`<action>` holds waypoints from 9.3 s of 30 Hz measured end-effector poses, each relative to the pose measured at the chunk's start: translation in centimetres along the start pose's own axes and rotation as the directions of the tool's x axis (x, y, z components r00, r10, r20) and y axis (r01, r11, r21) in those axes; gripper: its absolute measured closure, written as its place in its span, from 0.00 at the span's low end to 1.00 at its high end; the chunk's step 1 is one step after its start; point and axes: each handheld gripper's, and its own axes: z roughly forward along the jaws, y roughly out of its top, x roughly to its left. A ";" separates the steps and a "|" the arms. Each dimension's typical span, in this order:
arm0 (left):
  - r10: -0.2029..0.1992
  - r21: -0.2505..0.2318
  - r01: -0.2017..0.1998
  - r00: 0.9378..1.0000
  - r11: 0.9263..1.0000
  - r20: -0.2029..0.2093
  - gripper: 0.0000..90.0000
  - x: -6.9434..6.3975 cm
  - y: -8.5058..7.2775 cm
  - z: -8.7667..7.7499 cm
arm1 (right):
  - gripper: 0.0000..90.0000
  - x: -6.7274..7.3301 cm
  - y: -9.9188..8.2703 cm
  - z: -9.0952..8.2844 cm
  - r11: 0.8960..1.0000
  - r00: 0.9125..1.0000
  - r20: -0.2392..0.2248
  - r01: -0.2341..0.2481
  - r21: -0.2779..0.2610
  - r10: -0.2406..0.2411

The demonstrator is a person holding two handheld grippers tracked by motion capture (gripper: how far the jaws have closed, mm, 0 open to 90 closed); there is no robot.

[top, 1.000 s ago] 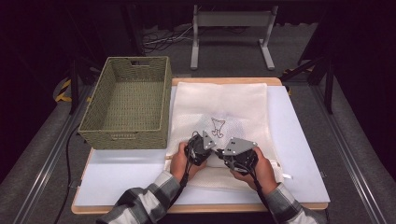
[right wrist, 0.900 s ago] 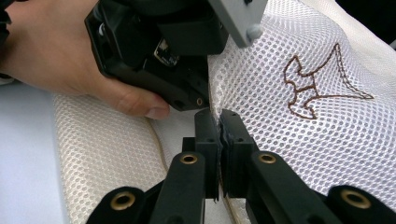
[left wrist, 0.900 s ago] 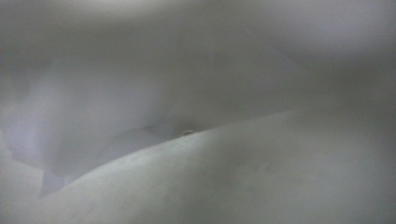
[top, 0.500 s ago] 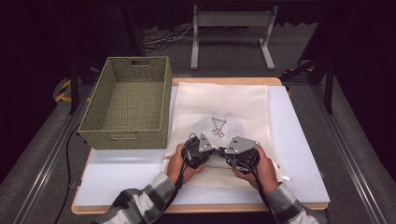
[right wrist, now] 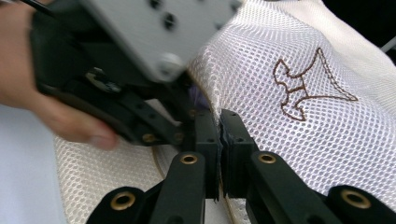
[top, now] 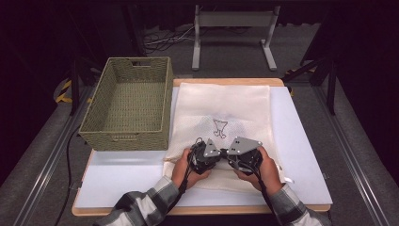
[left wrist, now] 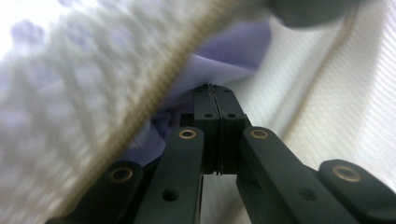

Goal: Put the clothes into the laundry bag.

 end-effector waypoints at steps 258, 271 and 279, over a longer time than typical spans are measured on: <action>-0.062 -0.005 0.063 0.960 0.998 -0.274 0.99 0.8 2.6 3.1 | 0.99 -0.1 -1.3 -0.7 0.998 1.000 0.005 -0.020 0.067 0.020; -0.020 -0.085 0.015 0.998 0.996 -0.064 0.72 -0.7 2.3 1.5 | 0.99 -0.7 -1.0 -1.7 0.999 0.999 0.036 -0.032 0.017 0.032; 0.037 -0.107 -0.029 0.997 0.994 0.068 0.94 -1.4 2.2 0.6 | 0.99 -0.8 -0.9 -2.0 0.999 0.998 0.039 -0.039 0.007 0.039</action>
